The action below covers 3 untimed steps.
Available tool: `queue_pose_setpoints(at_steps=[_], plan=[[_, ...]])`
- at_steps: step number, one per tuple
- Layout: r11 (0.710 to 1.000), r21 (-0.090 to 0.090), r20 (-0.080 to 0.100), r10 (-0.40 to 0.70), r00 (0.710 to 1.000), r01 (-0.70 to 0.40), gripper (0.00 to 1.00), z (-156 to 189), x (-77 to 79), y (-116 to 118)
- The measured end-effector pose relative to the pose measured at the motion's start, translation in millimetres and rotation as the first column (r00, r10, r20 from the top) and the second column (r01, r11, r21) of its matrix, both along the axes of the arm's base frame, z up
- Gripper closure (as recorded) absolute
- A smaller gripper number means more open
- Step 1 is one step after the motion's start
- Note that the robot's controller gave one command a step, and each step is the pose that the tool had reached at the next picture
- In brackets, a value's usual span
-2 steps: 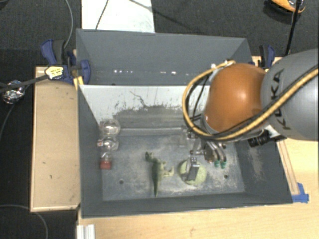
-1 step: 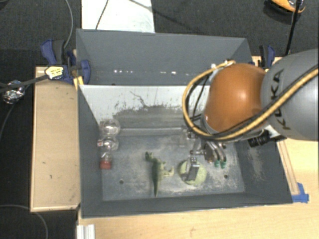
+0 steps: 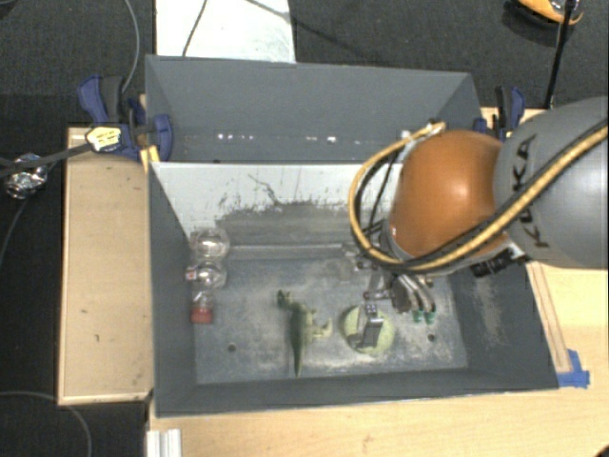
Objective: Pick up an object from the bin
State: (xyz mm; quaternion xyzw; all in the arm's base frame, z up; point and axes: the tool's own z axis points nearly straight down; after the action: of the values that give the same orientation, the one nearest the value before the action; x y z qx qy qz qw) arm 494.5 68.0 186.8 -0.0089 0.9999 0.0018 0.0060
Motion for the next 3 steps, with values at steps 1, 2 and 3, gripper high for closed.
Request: queue_pose_setpoints(at_steps=[1, 2, 3], plan=[[0.997, -0.001, -0.007, 0.076, 0.997, -0.076, 0.00, -43, -0.7, -17], [1.000, 0.000, -0.008, 0.023, 1.000, -0.023, 0.00, -50, -0.8, -21], [0.987, -0.001, -0.007, -0.158, 0.987, 0.158, 0.00, -48, -1.6, -33]])
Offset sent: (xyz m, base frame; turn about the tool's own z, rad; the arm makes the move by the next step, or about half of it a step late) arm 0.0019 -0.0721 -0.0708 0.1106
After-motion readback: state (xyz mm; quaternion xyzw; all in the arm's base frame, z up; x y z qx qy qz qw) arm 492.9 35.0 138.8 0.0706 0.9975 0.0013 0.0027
